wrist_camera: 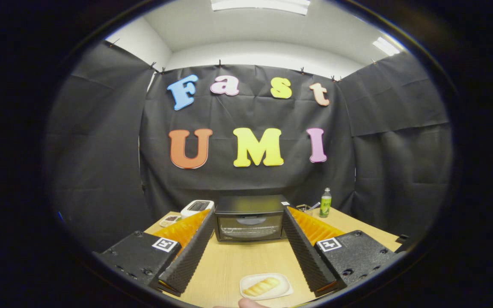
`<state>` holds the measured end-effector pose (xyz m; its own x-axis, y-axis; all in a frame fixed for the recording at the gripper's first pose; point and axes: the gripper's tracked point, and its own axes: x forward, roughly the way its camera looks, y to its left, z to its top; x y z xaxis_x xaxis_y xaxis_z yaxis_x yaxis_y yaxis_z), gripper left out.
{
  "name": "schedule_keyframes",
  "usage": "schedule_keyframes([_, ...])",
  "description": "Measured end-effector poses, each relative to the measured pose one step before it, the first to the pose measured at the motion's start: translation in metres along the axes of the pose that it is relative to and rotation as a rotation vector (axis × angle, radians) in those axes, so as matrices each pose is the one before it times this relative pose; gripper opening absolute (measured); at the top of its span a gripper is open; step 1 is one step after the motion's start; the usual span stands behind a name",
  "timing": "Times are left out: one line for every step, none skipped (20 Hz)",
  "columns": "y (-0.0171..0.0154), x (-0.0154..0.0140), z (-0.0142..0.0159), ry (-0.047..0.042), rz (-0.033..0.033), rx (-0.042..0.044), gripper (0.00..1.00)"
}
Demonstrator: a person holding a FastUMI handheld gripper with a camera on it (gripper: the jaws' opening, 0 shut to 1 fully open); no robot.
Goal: Open the toaster oven, put the food inside, and close the toaster oven door.
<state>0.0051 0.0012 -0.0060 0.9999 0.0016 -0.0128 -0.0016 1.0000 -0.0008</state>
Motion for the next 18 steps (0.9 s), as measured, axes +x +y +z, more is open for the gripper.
schedule_keyframes([0.00058,0.00020,-0.00026,0.00228,0.00637,0.00336,1.00])
schedule_keyframes([-0.00188,-0.00026,-0.00157,0.00214,-0.00088,0.00408,1.00])
schedule_keyframes([-0.00196,-0.00022,-0.00014,-0.00081,0.00036,0.00774,1.00])
schedule_keyframes([-0.00172,0.00031,-0.00069,0.00195,-0.00319,0.00469,1.00])
schedule_keyframes([-0.00220,0.00036,-0.00127,0.00344,-0.00648,0.00027,1.00])
schedule_keyframes([-0.00293,0.00046,0.00045,-0.00197,-0.01073,-0.00467,1.00])
schedule_keyframes([-0.00611,0.00029,0.00187,-0.00408,-0.02523,-0.01499,1.00])
schedule_keyframes([-0.00639,-0.00071,0.00003,-0.00685,-0.02813,-0.02368,1.00])
schedule_keyframes([-0.00291,-0.00105,-0.00008,-0.00518,-0.01685,-0.02325,1.00])
schedule_keyframes([0.00115,-0.00035,0.00148,-0.01138,-0.00185,-0.02062,1.00])
schedule_keyframes([0.00148,-0.00077,0.00132,-0.00980,0.00890,-0.00916,1.00])
schedule_keyframes([-0.00073,-0.00067,0.00538,-0.02049,0.01146,-0.00180,1.00])
schedule_keyframes([-0.00061,0.00093,0.00284,-0.01384,0.01433,0.00958,1.00])
schedule_keyframes([-0.00252,0.00196,0.00201,-0.00917,0.00940,0.01134,1.00])
schedule_keyframes([-0.00058,0.00326,-0.00145,-0.00187,0.01628,0.01537,1.00])
schedule_keyframes([-0.00160,0.00539,-0.00301,0.01398,0.01623,0.00837,1.00])
schedule_keyframes([-0.00187,0.00542,-0.00288,0.00960,0.01949,0.00379,1.00])
schedule_keyframes([-0.00174,0.00817,0.00253,0.00549,0.02076,0.00719,1.00])
